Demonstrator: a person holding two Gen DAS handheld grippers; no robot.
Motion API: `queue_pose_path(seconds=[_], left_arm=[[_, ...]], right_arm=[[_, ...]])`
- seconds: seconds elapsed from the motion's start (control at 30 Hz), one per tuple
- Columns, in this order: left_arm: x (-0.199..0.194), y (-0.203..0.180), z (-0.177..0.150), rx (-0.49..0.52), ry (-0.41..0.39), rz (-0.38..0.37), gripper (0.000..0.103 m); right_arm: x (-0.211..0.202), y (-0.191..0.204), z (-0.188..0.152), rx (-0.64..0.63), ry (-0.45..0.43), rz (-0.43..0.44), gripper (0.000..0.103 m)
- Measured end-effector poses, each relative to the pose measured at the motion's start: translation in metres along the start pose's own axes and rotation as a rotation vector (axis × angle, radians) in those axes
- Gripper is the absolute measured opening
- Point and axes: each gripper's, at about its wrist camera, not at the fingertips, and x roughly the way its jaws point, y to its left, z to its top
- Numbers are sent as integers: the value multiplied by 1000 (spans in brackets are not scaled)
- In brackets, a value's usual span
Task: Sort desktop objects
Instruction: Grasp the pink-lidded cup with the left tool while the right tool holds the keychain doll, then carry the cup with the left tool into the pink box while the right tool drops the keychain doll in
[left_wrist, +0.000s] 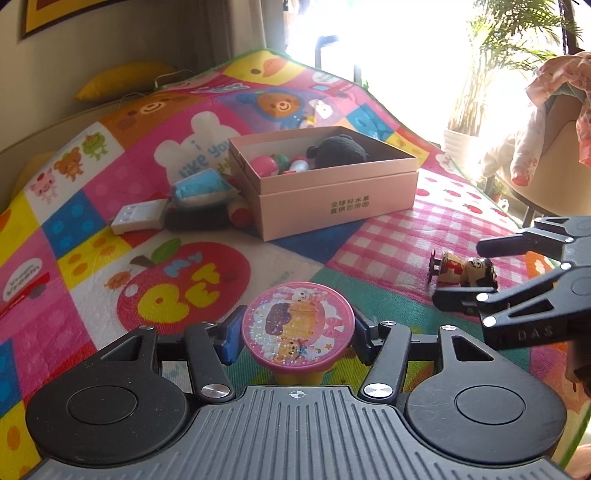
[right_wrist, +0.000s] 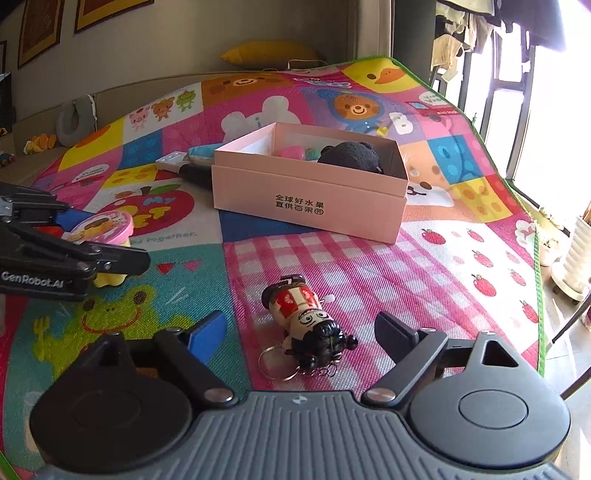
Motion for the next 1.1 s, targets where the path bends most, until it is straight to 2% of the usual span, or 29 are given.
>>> queue_pose_path(seconds=[0.1, 0.13, 0.17, 0.23, 0.33, 0.57, 0.87, 1.0, 1.1], left_arm=[[-7, 1, -5, -2, 7, -6, 61], [-10, 1, -7, 1, 8, -8, 61], [-12, 0, -8, 5, 7, -10, 62], [-17, 0, -10, 13, 4, -12, 61], [-26, -2, -10, 26, -7, -16, 61], [-50, -10, -3, 65, -65, -18, 61], [-85, -23, 47, 165, -220, 22, 62], [-78, -26, 78, 203, -271, 44, 62], [-55, -25, 104, 226, -283, 61, 62]], right_arm=[[9, -1, 8, -22, 30, 14, 67], [12, 0, 11, -26, 51, 19, 56], [15, -1, 12, -26, 73, 30, 52], [13, 0, 16, -30, 97, 46, 37], [1, 4, 19, -61, 106, 21, 30], [-53, 3, 34, -40, 54, 82, 29], [-128, 4, 78, -43, -154, 151, 29], [-143, -6, 104, -34, -242, 156, 29], [-142, -21, 126, -20, -306, 116, 29]])
